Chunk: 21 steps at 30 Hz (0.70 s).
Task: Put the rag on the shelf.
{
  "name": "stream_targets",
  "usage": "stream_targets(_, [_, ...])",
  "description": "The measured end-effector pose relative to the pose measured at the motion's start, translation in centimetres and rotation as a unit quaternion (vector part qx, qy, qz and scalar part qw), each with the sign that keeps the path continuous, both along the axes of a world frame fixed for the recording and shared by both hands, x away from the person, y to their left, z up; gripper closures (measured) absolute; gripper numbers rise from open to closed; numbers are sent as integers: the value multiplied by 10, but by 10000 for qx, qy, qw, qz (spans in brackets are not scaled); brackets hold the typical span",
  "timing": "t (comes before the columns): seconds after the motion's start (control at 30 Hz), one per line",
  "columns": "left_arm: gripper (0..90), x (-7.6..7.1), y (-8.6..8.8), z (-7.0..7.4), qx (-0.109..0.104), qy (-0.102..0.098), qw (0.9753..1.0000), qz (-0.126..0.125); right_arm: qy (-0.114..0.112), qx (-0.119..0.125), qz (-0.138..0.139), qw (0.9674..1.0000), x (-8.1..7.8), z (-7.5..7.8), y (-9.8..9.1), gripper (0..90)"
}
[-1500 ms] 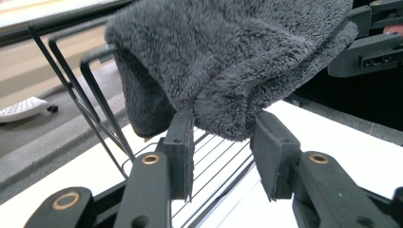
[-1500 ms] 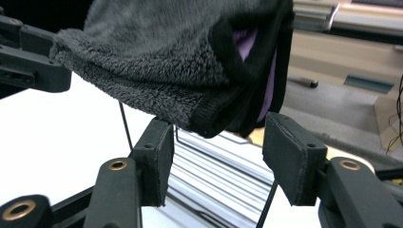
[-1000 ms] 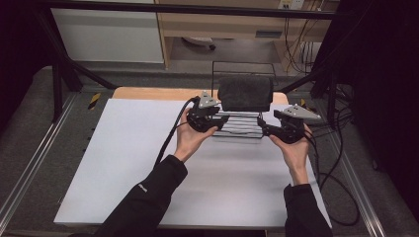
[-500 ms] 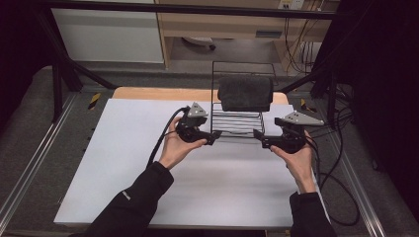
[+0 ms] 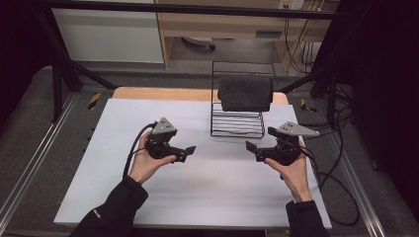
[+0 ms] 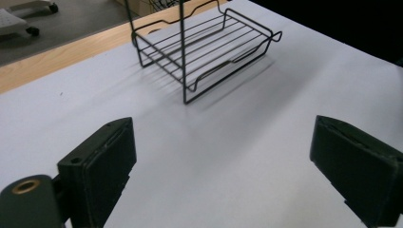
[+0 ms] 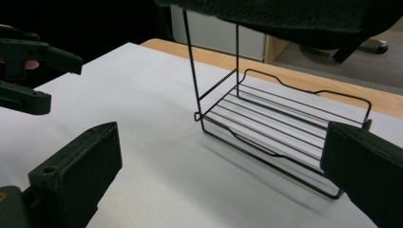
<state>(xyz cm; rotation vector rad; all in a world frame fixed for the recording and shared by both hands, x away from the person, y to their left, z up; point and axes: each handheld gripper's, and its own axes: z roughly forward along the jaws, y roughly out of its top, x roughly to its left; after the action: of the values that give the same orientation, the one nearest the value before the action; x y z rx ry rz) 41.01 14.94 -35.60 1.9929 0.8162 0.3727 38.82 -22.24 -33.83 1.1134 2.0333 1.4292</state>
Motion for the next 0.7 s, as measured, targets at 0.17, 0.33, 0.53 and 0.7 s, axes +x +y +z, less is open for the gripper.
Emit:
stream_targets(0.17, [77, -14, 26, -13, 28, 14, 9999, 123, 74, -18, 218, 9997, -6, -12, 10, 5])
stream_targets(0.33, [79, -28, 48, -29, 33, -20, 9996, 267, 171, -172, 421, 9988, -10, -29, 15, 5])
stream_targets(0.53, [79, -39, 73, -46, 68, 26, 9991, 423, 356, -279, 464, 9979, -15, -51, 10, 6])
stream_targets(0.7, [79, -45, 88, -56, 193, 56, 9984, 521, 496, -333, 478, 9971, -20, -68, -2, 6])
